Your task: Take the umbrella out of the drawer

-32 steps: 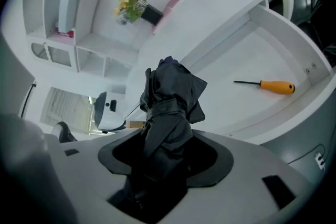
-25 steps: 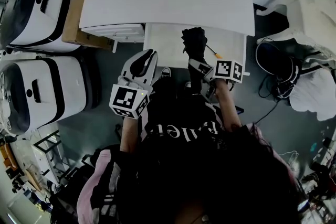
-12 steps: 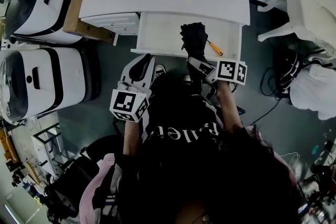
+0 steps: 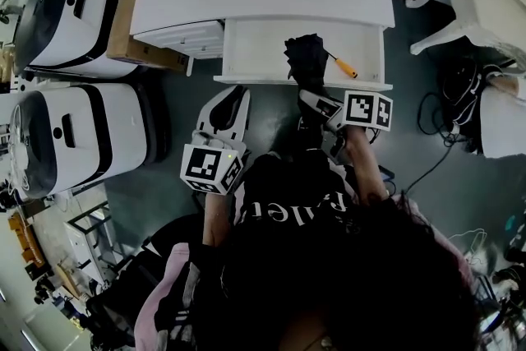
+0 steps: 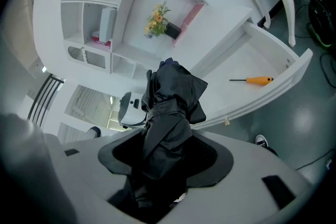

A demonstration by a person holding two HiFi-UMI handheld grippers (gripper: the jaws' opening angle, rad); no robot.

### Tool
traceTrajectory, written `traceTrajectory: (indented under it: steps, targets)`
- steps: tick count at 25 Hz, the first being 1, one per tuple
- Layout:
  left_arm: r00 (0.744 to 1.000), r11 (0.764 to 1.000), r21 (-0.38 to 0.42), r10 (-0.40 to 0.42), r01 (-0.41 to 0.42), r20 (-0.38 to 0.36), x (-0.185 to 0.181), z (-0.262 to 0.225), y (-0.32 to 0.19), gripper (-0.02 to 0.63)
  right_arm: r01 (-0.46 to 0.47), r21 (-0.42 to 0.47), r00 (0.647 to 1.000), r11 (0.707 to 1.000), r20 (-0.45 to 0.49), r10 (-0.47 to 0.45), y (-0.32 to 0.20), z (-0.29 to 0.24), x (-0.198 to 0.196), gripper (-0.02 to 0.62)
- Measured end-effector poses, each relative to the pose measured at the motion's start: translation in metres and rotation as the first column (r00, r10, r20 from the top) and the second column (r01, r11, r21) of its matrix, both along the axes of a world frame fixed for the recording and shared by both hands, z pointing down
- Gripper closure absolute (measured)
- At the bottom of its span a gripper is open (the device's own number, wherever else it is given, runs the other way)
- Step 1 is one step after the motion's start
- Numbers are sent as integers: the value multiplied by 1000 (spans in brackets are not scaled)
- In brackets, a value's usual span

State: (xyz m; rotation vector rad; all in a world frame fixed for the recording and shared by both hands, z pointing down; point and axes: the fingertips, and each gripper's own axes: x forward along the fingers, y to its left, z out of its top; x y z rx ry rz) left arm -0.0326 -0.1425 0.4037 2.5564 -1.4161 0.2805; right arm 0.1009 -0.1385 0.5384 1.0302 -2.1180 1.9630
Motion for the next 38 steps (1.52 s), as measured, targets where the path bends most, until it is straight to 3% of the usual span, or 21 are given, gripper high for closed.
traceTrajectory:
  steps: [8,22,30,38]
  targets:
    - [999,998,21,52,-52,-3,-42,-1,69,565,-18,51,1000,999,1,18,51,-22,-48,316]
    - [993,994,14,108,-107,-56,-130,11,222,565,-123,97,992,988,9,122,200,-43,-116,316]
    - [989,993,8,121,-120,-85,-142,16,266,565,-140,113,990,984,3,140,253,-57,-124,316]
    - [984,989,31,149,-147,-96,-124,8,276,565,-136,102,991,986,30,133,278,-65,-123,318]
